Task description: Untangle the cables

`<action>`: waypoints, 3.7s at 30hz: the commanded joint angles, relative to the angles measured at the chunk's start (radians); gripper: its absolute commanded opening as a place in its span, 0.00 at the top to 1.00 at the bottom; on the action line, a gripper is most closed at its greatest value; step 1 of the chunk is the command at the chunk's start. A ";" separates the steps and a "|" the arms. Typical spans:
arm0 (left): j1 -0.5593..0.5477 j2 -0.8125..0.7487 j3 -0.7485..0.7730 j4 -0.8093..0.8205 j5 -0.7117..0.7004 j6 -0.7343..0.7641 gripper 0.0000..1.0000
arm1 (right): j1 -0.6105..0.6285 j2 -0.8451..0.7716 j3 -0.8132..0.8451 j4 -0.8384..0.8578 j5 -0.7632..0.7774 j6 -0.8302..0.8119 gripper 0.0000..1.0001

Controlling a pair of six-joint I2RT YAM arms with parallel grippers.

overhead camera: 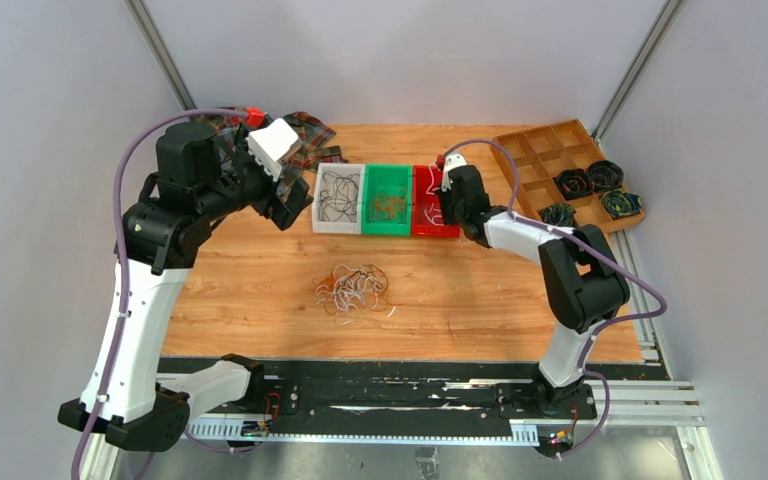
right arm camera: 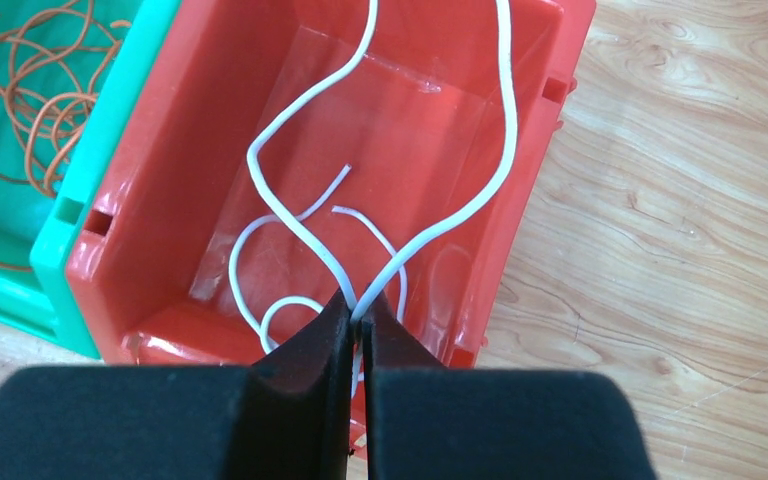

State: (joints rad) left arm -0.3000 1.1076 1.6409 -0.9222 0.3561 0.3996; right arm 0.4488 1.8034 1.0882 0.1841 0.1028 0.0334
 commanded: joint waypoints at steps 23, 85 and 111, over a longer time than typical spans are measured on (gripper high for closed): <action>-0.007 -0.007 -0.102 0.008 0.011 0.024 0.02 | 0.034 0.120 0.222 -0.138 0.134 -0.115 0.61; -0.042 0.491 -0.573 0.112 0.268 0.480 0.64 | 0.421 -0.636 -0.481 0.178 -0.034 0.278 0.48; -0.042 0.049 -0.244 -0.215 0.226 0.212 0.99 | 0.615 -0.350 -0.222 0.551 -0.174 0.143 0.34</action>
State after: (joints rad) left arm -0.3378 1.1809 1.3258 -1.0714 0.5377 0.7071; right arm 1.0428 1.4242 0.8047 0.6132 -0.0616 0.2085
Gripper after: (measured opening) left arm 0.015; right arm 0.659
